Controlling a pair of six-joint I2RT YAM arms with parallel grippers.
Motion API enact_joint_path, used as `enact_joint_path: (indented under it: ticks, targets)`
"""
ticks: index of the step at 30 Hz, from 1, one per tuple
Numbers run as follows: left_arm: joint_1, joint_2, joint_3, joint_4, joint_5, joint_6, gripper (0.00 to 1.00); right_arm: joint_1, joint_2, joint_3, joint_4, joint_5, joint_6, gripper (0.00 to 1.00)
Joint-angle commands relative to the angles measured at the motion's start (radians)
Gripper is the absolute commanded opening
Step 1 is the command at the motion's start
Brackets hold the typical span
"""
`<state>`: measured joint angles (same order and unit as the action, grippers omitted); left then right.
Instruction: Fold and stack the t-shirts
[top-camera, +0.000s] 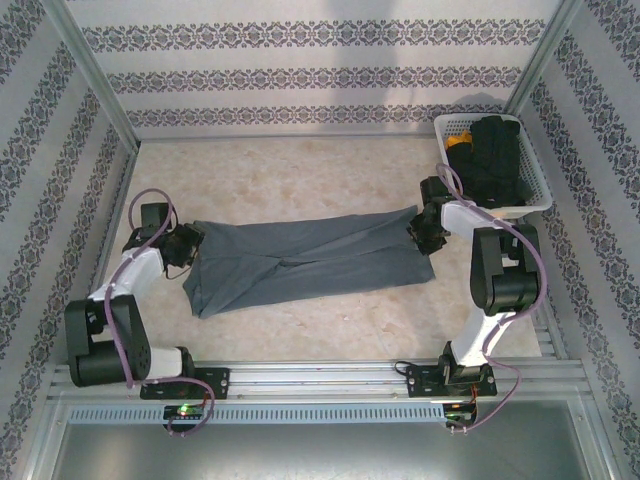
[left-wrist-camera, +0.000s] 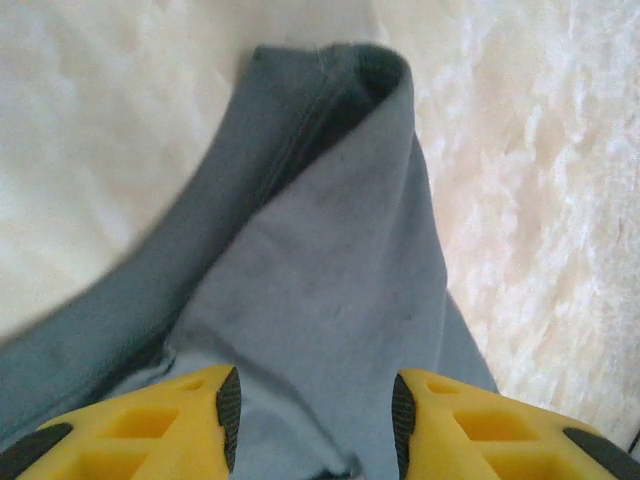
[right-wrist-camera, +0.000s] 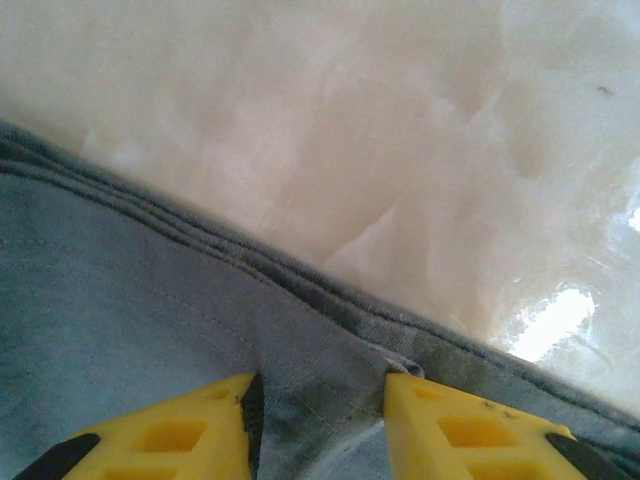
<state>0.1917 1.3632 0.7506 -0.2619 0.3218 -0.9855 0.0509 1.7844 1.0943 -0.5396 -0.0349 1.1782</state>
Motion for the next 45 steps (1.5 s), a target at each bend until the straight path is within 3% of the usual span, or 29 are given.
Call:
enact_joint_path:
  ticks: [1, 3, 6, 7, 15, 22, 26, 35, 41, 45]
  targets:
    - [0.017, 0.051, 0.061, 0.085, 0.016, 0.05, 0.46, -0.014, 0.03, 0.024, -0.032, 0.003, 0.046, 0.37]
    - [0.026, 0.09, 0.076, 0.089, 0.011, 0.054, 0.46, -0.014, 0.025, 0.016, -0.029, 0.011, 0.046, 0.3]
    - [0.035, 0.139, 0.094, 0.086, -0.013, 0.054, 0.47, -0.021, 0.011, 0.0, -0.026, 0.006, 0.042, 0.03]
    - [0.039, 0.157, 0.097, 0.094, -0.018, 0.055, 0.49, -0.022, 0.0, -0.007, -0.025, 0.012, 0.04, 0.0]
    - [0.077, 0.268, 0.163, 0.15, -0.017, 0.086, 0.65, -0.025, -0.105, -0.005, -0.077, 0.08, -0.05, 0.0]
    - [0.079, 0.365, 0.224, 0.132, 0.016, 0.134, 0.66, -0.023, -0.117, -0.058, -0.074, 0.068, -0.058, 0.0]
    - [0.08, 0.404, 0.235, 0.207, 0.063, 0.126, 0.66, -0.022, -0.119, -0.084, -0.063, 0.071, -0.066, 0.0]
    - [0.068, 0.42, 0.227, 0.222, 0.094, 0.113, 0.46, -0.028, -0.085, -0.115, -0.05, 0.077, -0.088, 0.0]
    - [0.076, 0.436, 0.239, 0.157, 0.049, 0.156, 0.02, -0.032, -0.068, -0.124, -0.054, 0.104, -0.101, 0.0]
    - [0.103, 0.451, 0.264, 0.123, 0.026, 0.177, 0.0, -0.04, -0.066, -0.124, -0.066, 0.123, -0.126, 0.0]
